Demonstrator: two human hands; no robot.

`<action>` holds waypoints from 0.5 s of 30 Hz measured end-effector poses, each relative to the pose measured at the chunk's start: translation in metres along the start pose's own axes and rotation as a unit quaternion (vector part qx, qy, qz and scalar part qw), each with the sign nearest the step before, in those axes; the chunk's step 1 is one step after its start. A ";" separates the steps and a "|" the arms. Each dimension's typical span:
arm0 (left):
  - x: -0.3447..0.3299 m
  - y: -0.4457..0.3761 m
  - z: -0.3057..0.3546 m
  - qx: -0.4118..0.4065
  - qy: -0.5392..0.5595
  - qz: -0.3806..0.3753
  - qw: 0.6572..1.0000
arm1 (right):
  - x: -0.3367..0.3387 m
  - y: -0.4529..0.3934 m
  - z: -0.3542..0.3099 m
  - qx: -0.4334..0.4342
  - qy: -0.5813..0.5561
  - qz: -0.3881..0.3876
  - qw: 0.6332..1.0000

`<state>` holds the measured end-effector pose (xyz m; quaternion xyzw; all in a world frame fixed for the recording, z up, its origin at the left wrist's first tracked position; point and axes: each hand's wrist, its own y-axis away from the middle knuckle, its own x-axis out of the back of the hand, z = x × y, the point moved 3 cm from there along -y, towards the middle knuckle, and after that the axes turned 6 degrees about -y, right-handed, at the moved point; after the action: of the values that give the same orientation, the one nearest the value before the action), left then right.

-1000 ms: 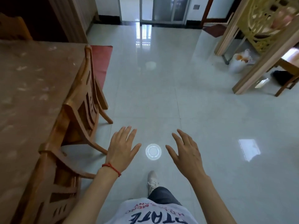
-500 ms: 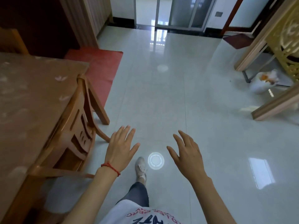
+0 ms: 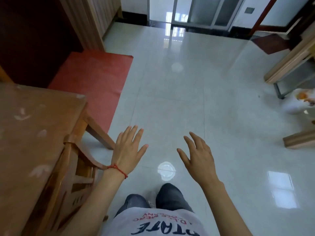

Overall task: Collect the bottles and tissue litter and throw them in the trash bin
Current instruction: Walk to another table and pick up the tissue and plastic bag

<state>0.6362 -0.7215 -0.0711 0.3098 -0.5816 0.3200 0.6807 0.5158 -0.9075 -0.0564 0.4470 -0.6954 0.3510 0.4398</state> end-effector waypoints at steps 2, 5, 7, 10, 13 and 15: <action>0.000 -0.029 -0.006 0.008 0.002 -0.007 1.000 | -0.003 -0.035 0.002 0.006 0.001 -0.006 1.000; 0.000 -0.073 -0.014 0.010 0.020 0.000 1.000 | -0.009 -0.088 0.006 0.023 0.001 -0.008 1.000; 0.003 -0.111 -0.023 0.024 0.028 0.006 0.999 | -0.014 -0.133 0.010 0.034 -0.004 -0.010 0.999; 0.009 -0.168 -0.037 0.042 0.021 0.018 0.999 | -0.017 -0.203 0.014 0.056 -0.008 -0.010 0.998; 0.020 -0.219 -0.051 0.066 0.022 0.034 0.997 | -0.016 -0.269 0.016 0.078 -0.009 -0.019 0.997; 0.030 -0.250 -0.063 0.087 0.009 0.042 0.995 | -0.015 -0.311 0.012 0.102 -0.001 -0.026 0.995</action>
<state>0.8760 -0.8194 -0.0626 0.3403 -0.5581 0.4000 0.6424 0.8051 -1.0239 -0.0456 0.5074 -0.6451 0.4078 0.4001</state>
